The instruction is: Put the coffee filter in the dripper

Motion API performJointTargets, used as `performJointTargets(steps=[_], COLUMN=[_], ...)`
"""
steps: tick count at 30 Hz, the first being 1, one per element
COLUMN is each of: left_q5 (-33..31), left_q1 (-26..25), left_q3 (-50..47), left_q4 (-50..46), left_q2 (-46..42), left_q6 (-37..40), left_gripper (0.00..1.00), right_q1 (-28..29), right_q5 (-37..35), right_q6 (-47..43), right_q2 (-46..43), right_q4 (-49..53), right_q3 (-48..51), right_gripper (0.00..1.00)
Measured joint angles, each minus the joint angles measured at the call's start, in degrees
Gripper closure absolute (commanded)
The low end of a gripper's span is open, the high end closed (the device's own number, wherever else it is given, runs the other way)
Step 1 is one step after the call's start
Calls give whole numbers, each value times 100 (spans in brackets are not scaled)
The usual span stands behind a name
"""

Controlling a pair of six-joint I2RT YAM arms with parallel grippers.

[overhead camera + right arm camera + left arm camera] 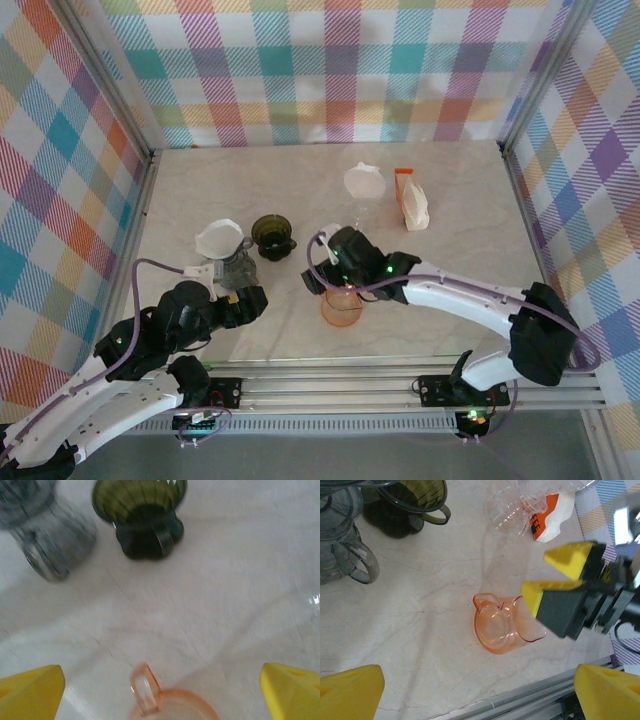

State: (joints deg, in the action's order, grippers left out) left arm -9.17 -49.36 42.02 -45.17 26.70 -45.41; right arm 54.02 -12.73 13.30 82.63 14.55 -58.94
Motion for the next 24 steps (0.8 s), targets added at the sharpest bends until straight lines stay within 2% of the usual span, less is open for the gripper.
performJointTargets(steps=[6, 7, 14, 20, 24], left_q5=[-46, -50, -59, -59, -59], left_q1=[0, 0, 0, 0, 2], left_q3=[0, 0, 0, 0, 0], left_q4=[-50, -63, -133, -133, -133], left_q2=[-101, -107, -184, -197, -197], left_q6=[0, 0, 0, 0, 2], left_gripper=[3, 2, 2, 2, 2], right_q1=[-485, -568, -905, -953, -984], right_q5=[549, 660, 1078, 1331, 1543], right_q6=[179, 232, 262, 382, 413], right_q2=[1331, 1519, 2763, 3080, 3276], right_q4=[92, 94, 195, 63, -98], right_q3=[-1235, -1342, -2181, -2570, -2828], right_gripper=[28, 30, 30, 32, 37])
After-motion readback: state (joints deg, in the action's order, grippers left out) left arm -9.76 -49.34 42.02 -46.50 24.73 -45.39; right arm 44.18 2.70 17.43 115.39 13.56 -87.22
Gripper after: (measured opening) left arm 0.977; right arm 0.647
